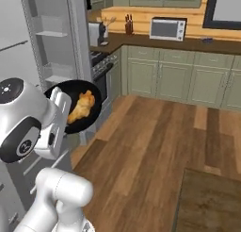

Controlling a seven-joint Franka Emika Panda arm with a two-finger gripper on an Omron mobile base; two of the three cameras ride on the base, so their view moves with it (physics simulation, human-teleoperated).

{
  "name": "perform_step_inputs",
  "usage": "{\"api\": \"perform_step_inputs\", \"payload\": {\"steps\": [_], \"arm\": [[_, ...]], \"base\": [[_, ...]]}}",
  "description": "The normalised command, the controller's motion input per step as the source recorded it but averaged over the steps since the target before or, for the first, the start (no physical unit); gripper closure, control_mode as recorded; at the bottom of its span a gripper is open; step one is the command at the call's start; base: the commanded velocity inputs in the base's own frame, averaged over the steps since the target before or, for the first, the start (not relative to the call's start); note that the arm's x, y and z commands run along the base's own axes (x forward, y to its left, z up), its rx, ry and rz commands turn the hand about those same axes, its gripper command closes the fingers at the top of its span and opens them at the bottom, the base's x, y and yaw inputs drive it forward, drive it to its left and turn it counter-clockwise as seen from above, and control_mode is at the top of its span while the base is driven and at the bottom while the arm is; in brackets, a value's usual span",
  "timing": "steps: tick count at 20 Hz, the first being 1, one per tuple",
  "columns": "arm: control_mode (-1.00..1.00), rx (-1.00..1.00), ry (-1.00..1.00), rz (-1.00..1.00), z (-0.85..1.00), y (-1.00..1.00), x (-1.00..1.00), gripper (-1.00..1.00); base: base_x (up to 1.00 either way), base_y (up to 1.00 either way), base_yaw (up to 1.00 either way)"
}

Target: Pick the chicken drumstick and squash from their plates and place them in the bowl. Then put the bowl in the fridge.

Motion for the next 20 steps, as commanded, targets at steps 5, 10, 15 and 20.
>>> {"api": "perform_step_inputs", "payload": {"steps": [5, 10, 15, 20], "arm": [[1.0, 0.0, 0.0, 0.0, 0.0, 0.0, 0.0, 1.0], [1.0, 0.0, 0.0, 0.0, 0.0, 0.0, 0.0, 1.0], [1.0, 0.0, 0.0, 0.0, 0.0, 0.0, 0.0, 1.0], [1.0, 0.0, 0.0, 0.0, 0.0, 0.0, 0.0, 1.0]], "base": [[0.59, -0.2, 0.39], [0.09, -0.07, 0.81], [0.02, -0.28, 0.85], [0.16, -0.37, 0.83]]}}
